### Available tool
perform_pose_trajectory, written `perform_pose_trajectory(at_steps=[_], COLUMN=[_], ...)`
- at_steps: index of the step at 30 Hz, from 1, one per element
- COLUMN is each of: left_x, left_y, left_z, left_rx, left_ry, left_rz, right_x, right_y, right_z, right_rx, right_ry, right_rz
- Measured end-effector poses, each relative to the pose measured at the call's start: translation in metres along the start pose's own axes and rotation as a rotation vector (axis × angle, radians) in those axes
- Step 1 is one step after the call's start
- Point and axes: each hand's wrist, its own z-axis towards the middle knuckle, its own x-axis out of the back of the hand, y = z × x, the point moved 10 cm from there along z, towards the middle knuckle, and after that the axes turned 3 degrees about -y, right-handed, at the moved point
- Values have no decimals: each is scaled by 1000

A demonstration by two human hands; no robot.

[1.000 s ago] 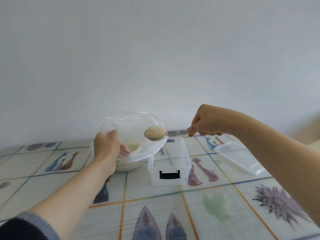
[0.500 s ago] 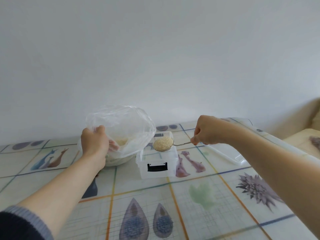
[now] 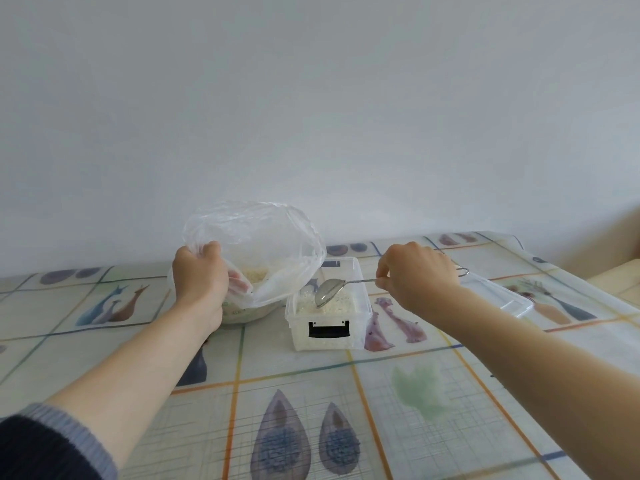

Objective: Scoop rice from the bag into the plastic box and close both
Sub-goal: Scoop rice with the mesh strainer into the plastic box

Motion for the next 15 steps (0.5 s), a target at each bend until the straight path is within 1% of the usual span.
perform_pose_trajectory(at_steps=[10, 12, 15], left_x=[1, 1, 2], left_y=[0, -1, -2], left_z=[0, 0, 0], left_rx=[10, 13, 24], left_ry=[10, 20, 23], left_rz=[-22, -32, -56], right_x=[-8, -5, 7], right_y=[39, 40, 24], right_z=[-3, -2, 0], right_rx=[-179, -170, -75], right_ry=[-40, 5, 94], right_rz=[299, 382, 496])
